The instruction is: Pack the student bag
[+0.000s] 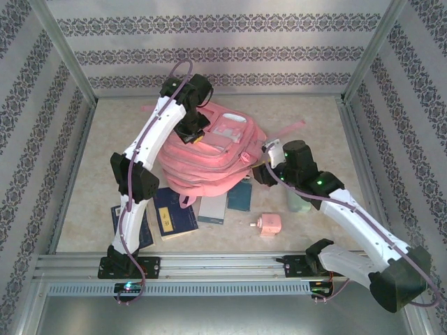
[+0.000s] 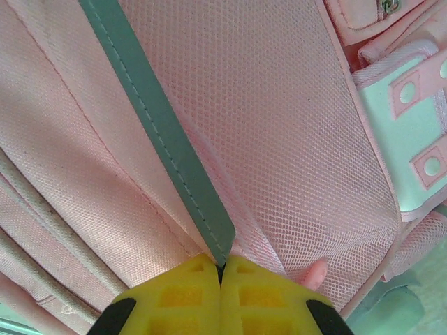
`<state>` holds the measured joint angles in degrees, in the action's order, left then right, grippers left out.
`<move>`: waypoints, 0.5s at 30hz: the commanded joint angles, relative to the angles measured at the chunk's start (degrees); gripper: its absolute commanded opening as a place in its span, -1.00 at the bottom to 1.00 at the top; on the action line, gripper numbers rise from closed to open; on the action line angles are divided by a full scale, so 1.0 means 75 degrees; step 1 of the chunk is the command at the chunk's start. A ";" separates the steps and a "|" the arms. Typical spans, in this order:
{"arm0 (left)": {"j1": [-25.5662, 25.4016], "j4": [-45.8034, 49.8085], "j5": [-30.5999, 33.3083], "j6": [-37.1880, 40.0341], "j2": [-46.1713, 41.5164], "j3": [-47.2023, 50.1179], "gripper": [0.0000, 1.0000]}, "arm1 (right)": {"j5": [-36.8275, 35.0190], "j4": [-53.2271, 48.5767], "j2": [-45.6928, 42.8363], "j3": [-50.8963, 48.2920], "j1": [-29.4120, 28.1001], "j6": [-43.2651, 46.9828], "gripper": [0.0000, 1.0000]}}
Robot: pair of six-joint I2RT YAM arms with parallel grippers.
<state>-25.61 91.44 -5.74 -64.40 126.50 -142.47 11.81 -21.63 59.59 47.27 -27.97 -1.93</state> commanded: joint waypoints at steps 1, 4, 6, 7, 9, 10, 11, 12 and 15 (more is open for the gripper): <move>0.0164 0.1396 0.0309 0.0806 -0.0360 -0.0034 -1.00 | 0.0392 -0.0256 0.0727 -0.0001 0.0062 0.1382 -0.19; 0.0242 0.1275 0.0275 0.0841 -0.0524 0.0490 -1.00 | 0.0384 -0.0836 0.1583 0.0360 0.0385 0.1427 -0.19; 0.0358 0.0768 -0.0116 0.0749 -0.0823 0.1223 -1.00 | 0.0585 -0.0781 0.1923 0.0386 0.0543 0.1360 -0.16; 0.0421 0.0496 -0.0331 0.0679 -0.0981 0.1582 -1.00 | 0.0602 -0.0714 0.2025 0.0378 0.0552 0.1348 -0.15; 0.0559 -0.0104 -0.0798 0.0507 -0.1289 0.2279 -1.00 | 0.0616 -0.0495 0.2209 0.0315 0.0508 0.1391 -0.11; 0.0618 -0.0330 -0.0977 0.0425 -0.1426 0.2599 -1.00 | 0.0584 -0.0388 0.2296 0.0276 0.0500 0.1440 -0.11; 0.0647 -0.0458 -0.1092 0.0386 -0.1489 0.2776 -1.00 | 0.0501 -0.0315 0.2363 0.0272 0.0485 0.1492 -0.10; 0.0669 -0.0539 -0.1136 0.0363 -0.1546 0.2894 -1.00 | 0.0444 -0.0244 0.2460 0.0272 0.0483 0.1530 -0.10; 0.0681 -0.0562 -0.1213 0.0361 -0.1579 0.3017 -1.00 | 0.0420 -0.0058 0.2624 0.0299 0.0326 0.1856 -0.11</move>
<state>-20.88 87.39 -12.62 -61.08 117.91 -120.81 14.46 -24.18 78.13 48.29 -24.12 8.34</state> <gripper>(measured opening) 0.049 0.446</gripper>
